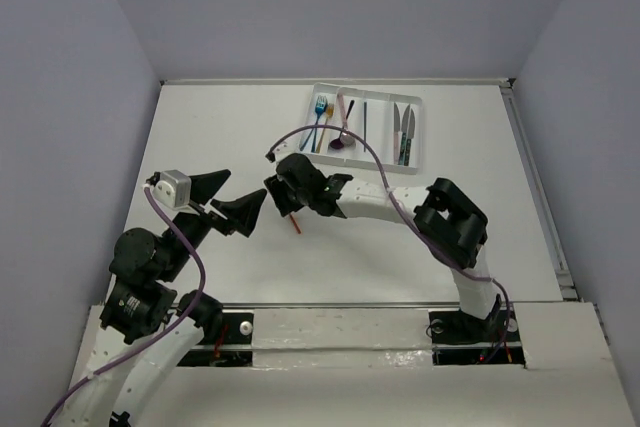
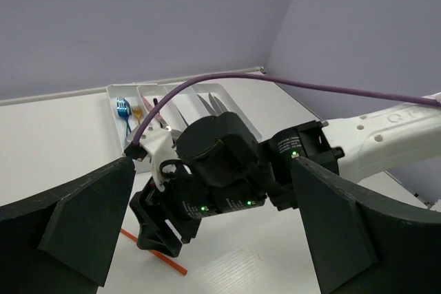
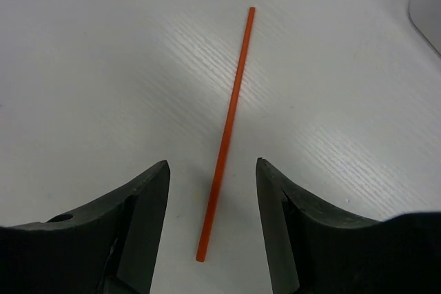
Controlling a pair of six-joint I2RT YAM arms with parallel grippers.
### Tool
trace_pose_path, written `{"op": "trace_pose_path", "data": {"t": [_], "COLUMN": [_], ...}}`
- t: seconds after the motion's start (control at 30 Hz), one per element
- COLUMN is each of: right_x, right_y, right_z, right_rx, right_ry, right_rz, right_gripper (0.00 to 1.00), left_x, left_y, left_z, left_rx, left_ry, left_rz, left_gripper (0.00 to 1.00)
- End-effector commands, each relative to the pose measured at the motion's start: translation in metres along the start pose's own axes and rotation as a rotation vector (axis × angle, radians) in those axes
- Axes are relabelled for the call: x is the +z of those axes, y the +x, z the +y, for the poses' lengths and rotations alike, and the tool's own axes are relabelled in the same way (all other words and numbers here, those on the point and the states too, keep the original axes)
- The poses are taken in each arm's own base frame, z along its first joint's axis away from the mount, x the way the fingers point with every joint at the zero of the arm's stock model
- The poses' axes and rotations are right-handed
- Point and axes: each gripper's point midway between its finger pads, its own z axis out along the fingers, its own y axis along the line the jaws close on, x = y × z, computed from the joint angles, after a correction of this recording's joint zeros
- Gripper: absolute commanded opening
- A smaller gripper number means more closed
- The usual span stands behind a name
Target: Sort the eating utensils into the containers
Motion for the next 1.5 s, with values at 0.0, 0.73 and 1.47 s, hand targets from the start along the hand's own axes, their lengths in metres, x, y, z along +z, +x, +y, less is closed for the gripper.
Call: {"op": "trace_pose_path", "data": {"t": [0.0, 0.73, 1.47], "right_x": [0.013, 0.005, -0.016], "right_y": [0.013, 0.022, -0.070], "right_z": [-0.020, -0.027, -0.327], "right_rx": [-0.021, -0.021, 0.525], "right_ry": [0.125, 0.290, 0.451], "right_rz": [0.046, 0.042, -0.192], "right_gripper": [0.58, 0.00, 0.00], "left_x": [-0.001, -0.002, 0.000], "left_y": [-0.019, -0.019, -0.018], "left_z": [-0.003, -0.005, -0.003], "left_rx": [0.014, 0.013, 0.018], "left_ry": [0.009, 0.016, 0.010], "left_rz": [-0.066, -0.069, -0.066], "left_gripper": [0.99, 0.99, 0.99]}}
